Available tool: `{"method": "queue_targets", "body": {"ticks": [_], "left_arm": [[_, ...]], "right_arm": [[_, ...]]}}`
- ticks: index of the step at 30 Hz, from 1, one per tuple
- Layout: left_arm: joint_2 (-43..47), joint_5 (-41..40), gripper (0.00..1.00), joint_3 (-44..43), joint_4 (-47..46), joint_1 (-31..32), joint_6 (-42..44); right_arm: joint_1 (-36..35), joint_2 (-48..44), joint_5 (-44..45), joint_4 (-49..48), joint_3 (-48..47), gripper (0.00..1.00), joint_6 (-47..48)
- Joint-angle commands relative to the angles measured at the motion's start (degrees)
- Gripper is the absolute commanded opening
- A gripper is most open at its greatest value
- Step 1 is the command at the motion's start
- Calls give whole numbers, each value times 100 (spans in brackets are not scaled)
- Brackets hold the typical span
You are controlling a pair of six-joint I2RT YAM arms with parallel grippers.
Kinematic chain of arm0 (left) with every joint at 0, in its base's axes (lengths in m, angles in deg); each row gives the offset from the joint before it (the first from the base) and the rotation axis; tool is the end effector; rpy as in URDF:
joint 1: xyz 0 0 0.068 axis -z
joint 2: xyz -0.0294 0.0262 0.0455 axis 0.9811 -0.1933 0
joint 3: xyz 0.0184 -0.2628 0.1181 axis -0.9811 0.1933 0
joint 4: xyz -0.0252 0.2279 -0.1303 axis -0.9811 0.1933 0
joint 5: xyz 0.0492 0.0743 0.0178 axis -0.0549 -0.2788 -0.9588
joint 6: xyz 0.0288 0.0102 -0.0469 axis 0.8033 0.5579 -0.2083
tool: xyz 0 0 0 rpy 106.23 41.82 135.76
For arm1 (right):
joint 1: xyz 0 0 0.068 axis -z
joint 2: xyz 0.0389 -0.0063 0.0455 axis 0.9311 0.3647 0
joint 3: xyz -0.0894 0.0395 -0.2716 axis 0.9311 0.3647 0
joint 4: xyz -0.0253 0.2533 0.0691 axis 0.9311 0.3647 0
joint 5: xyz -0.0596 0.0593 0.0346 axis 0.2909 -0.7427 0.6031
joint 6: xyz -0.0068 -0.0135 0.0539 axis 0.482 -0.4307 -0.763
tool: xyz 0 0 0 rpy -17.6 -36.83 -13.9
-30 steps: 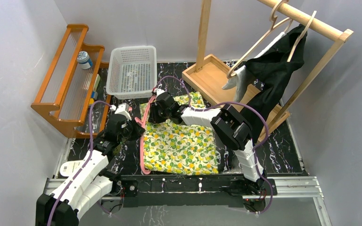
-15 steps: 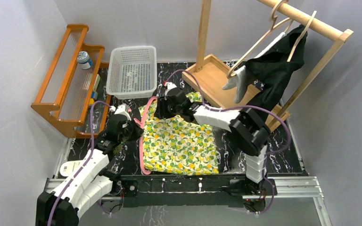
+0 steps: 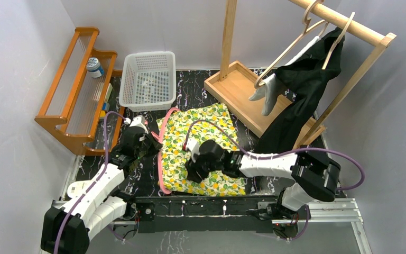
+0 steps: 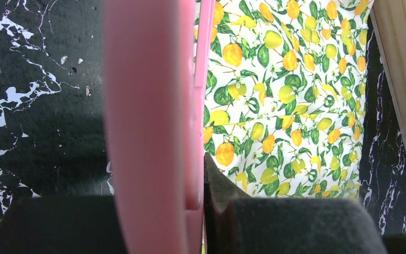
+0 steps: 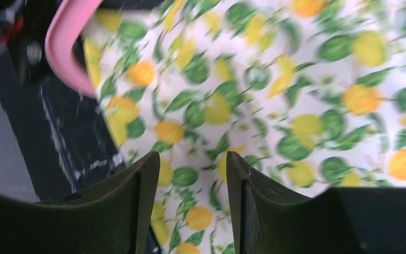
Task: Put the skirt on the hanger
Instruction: Hang the skirt on the hanger.
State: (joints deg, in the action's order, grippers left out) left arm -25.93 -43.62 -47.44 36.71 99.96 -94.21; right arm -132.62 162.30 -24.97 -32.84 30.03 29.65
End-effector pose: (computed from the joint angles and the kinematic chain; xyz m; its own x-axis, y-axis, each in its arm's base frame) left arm 0.1774 -0.0680 0.2307 -0.6022 -0.3944 -0.6941 -0.0031 0.8706 -0.4919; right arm 0.1367 0.2927 0.2133 -0.4471 -0.3922 -0.8039 -0.8614 0.4310 0.2688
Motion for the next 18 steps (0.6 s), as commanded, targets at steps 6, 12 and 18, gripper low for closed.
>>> {"method": "queue_targets", "body": {"ticks": [6,12,18], "left_arm": [[-62,-44,0,-159,177,-7,-38],[-123,-5,0,-179,175,-10,-46],[-202,20,0,-251,175,-9,19]], "right_arm": [[-1035,-195,495,-1075,338,58,1471],[-1292,270,408,-989,75,55,1882],[-1433,497,175,-802,-68,50,2061]]}}
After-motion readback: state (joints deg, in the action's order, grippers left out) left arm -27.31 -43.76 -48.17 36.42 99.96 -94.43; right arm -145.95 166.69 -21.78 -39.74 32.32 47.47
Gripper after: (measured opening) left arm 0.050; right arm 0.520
